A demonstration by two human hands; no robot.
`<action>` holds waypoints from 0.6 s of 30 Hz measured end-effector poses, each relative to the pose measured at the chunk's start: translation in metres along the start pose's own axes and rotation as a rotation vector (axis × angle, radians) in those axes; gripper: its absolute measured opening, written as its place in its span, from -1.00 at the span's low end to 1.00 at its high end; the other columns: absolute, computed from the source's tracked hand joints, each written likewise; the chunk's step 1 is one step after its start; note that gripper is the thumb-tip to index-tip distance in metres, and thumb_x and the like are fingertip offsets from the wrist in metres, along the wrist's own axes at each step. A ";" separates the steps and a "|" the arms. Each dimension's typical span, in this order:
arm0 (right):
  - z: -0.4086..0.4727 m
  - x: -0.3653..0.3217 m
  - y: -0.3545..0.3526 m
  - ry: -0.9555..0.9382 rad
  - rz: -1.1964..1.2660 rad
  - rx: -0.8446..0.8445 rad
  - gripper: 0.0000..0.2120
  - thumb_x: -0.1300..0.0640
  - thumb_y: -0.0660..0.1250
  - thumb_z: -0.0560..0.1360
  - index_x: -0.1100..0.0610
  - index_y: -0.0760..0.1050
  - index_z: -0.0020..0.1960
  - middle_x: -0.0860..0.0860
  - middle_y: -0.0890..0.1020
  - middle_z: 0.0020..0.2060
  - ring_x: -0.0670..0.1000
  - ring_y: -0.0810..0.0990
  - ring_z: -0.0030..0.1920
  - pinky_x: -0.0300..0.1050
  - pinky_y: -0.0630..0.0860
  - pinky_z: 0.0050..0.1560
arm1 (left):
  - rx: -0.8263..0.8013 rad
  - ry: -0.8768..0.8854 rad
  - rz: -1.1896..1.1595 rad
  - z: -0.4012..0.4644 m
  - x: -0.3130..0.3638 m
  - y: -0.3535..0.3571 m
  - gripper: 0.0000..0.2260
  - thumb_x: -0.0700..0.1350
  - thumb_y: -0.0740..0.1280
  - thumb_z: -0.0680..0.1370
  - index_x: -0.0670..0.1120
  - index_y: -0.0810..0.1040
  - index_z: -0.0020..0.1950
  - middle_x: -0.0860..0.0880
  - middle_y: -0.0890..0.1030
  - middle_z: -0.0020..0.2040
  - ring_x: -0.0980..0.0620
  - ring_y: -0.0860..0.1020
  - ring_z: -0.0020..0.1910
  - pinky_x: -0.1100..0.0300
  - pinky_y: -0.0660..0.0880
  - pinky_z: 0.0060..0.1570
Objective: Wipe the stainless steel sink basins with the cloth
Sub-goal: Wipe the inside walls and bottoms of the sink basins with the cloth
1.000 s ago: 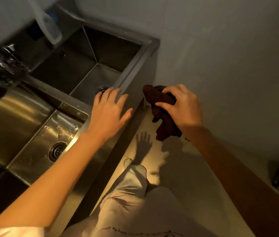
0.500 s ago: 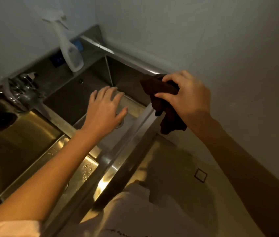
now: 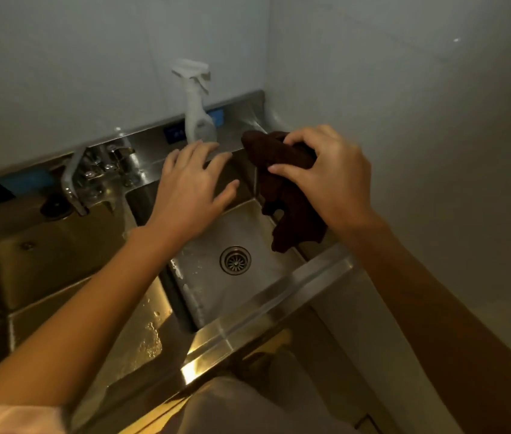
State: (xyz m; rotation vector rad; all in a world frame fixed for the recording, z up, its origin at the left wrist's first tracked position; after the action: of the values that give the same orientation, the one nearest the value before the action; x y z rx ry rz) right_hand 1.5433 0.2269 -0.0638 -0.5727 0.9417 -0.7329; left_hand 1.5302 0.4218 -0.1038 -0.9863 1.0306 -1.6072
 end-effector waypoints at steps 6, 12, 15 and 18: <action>0.025 0.038 0.039 -0.108 0.137 -0.210 -0.70 -0.11 0.50 0.33 -0.08 0.55 0.01 -0.13 0.57 -0.06 -0.20 0.44 -0.13 -0.28 0.33 -0.16 | -0.001 -0.186 0.039 -0.003 0.003 0.015 -0.55 0.06 0.23 0.57 -0.12 0.41 0.40 -0.17 0.41 0.38 -0.16 0.31 0.40 -0.12 0.19 0.39; 0.028 0.050 0.084 -0.159 0.212 -0.417 -0.67 -0.05 0.51 0.35 0.00 0.56 0.06 -0.08 0.58 0.00 -0.09 0.56 -0.02 -0.12 0.52 0.00 | -0.103 -0.382 0.048 -0.042 -0.010 0.048 -0.55 0.04 0.26 0.57 -0.12 0.40 0.41 -0.18 0.38 0.41 -0.17 0.25 0.45 -0.14 0.16 0.43; 0.024 0.051 0.111 -0.173 0.236 -0.483 -0.68 -0.03 0.51 0.34 0.01 0.56 0.04 -0.07 0.58 -0.01 -0.09 0.55 -0.02 -0.17 0.50 -0.01 | -0.129 -0.440 0.052 -0.063 -0.025 0.063 -0.57 0.01 0.27 0.57 -0.15 0.43 0.39 -0.21 0.40 0.40 -0.20 0.28 0.44 -0.15 0.18 0.42; 0.019 0.051 0.142 -0.175 0.253 -0.507 -0.69 -0.02 0.52 0.33 0.01 0.57 0.02 -0.07 0.59 -0.03 -0.15 0.50 -0.07 -0.26 0.40 -0.06 | -0.159 -0.479 0.043 -0.079 -0.045 0.082 -0.58 0.00 0.28 0.57 -0.15 0.43 0.38 -0.22 0.38 0.41 -0.21 0.26 0.45 -0.16 0.17 0.42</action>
State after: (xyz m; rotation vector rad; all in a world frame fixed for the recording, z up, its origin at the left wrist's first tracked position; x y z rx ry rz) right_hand 1.6229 0.2789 -0.1825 -0.9249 1.0159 -0.2058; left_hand 1.4894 0.4630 -0.2116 -1.3651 0.8449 -1.1813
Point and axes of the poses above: each hand's wrist, its own z-axis towards the middle knuckle, its own y-axis out of the palm, x = y × z, the point moved 3 cm from there along z, towards the middle knuckle
